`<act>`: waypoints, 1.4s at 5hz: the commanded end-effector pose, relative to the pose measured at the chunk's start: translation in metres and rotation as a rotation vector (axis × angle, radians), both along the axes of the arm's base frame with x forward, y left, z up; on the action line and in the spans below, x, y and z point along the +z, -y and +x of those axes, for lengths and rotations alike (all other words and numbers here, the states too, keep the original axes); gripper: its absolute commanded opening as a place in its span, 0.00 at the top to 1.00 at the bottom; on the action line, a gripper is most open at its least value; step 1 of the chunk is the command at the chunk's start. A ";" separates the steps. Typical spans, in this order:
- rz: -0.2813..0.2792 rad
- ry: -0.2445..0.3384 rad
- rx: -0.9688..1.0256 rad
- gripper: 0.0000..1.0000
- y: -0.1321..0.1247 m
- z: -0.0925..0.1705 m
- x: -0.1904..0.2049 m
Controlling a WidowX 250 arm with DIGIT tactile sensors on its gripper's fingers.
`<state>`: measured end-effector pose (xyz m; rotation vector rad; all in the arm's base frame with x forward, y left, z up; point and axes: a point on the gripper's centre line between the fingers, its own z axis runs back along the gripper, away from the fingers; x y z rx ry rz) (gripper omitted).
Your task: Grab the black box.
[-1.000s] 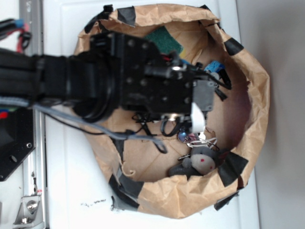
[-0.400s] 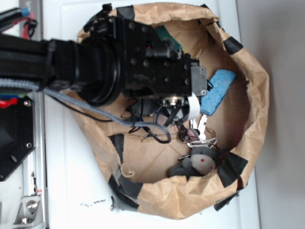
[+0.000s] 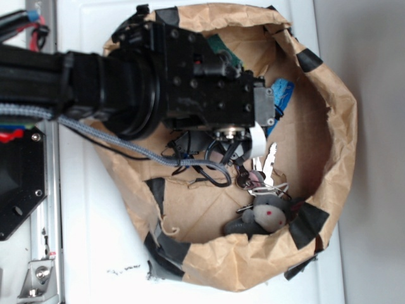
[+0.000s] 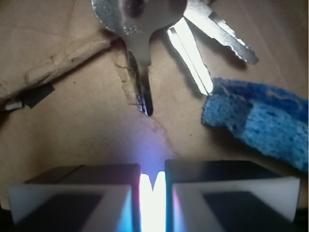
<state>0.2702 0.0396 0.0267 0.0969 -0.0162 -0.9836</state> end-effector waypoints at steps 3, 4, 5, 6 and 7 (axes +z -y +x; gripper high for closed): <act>0.029 -0.165 0.173 0.00 -0.004 0.007 0.044; 0.011 -0.238 0.286 0.00 -0.012 -0.007 0.058; -0.030 -0.165 0.370 0.00 -0.024 -0.011 0.055; -0.112 -0.128 0.460 0.00 -0.035 -0.012 0.052; -0.112 -0.128 0.460 0.00 -0.035 -0.012 0.052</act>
